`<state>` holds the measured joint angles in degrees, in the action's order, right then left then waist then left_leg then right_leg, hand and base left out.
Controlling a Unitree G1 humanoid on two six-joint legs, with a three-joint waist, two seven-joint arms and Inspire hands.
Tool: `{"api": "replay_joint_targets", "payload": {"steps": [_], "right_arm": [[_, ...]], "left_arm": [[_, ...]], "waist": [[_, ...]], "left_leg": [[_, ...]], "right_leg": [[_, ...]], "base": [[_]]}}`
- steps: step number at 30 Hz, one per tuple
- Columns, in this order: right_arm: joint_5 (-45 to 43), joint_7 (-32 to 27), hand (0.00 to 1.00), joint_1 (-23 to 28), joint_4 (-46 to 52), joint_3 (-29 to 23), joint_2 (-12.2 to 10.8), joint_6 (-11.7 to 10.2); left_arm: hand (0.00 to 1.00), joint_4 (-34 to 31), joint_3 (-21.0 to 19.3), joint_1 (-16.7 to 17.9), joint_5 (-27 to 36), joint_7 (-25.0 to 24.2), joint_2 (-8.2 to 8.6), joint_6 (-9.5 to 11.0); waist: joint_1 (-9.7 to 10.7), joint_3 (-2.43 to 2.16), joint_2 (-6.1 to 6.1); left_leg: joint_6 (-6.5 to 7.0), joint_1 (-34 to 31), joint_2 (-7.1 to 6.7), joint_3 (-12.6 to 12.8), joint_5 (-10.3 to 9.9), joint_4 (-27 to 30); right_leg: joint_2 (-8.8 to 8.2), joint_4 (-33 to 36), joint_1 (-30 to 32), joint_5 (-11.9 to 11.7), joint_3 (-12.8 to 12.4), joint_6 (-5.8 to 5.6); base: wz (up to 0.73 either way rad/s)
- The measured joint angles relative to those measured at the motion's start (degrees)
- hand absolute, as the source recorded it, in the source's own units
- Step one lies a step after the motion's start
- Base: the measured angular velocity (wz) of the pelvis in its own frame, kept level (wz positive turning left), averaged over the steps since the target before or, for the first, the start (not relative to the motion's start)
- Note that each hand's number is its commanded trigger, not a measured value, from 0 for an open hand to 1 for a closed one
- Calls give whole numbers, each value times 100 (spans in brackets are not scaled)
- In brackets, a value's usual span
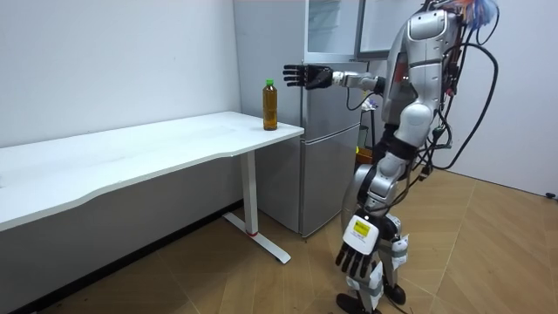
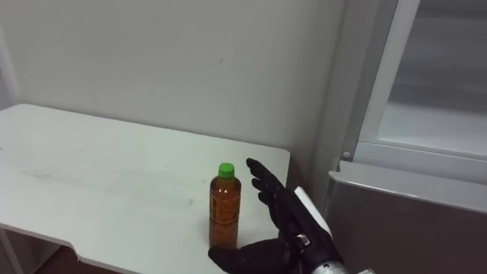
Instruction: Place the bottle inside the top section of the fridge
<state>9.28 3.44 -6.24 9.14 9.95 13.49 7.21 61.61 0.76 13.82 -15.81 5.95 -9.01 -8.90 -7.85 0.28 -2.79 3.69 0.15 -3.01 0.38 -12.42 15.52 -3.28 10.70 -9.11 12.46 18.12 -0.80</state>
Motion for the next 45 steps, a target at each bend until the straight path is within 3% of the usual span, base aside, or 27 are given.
{"api": "replay_joint_targets", "payload": {"steps": [4, 15, 21, 29, 37, 45], "right_arm": [[31, -270, 0, -85, -79, -7, 4, 0], [-41, -688, 0, -397, -875, -11, -33, 6], [423, -1126, 0, -750, -1286, -12, -149, 6], [1919, -1353, 0, -1192, -2252, 2, -263, 40], [2239, -1526, 0, -1274, -2467, 0, -260, 46], [2194, -1527, 0, -1494, -2774, 8, -271, 110]], "left_arm": [[0, -27, 1, 0, -3, -5, 26, -106], [0, -135, -15, 69, -8, -20, 144, -237], [0, -130, -6, 17, 9, -20, 147, -286], [0, -265, -4, 78, -10, 11, 176, -481], [0, -499, 6, 130, 1, -3, 332, -613], [0, -712, 241, 97, 6, -66, 333, -699]], "waist": [[99, -4, 7], [70, -18, -23], [-20, -14, -20], [-66, -7, -32], [-120, 37, 67], [-165, 21, 82]], "left_leg": [[-1, -58, -45, -136, 77, -25], [15, -63, -70, -155, 91, -2], [16, -82, -76, -186, 90, -1], [12, -141, -121, -350, 135, -9], [38, -202, -172, -454, 161, 0], [17, -386, -191, -577, 222, 24]], "right_leg": [[-22, -6, 13, 1, 103, -1], [-43, -2, 4, 0, 126, -2], [-60, 5, 5, -1, 253, -5], [-69, -8, -1, -1, 399, -6], [-94, -9, 15, -4, 490, -18], [-96, 9, 149, -4, 658, -20]], "base": [[20], [1], [1], [10], [10], [8]]}}
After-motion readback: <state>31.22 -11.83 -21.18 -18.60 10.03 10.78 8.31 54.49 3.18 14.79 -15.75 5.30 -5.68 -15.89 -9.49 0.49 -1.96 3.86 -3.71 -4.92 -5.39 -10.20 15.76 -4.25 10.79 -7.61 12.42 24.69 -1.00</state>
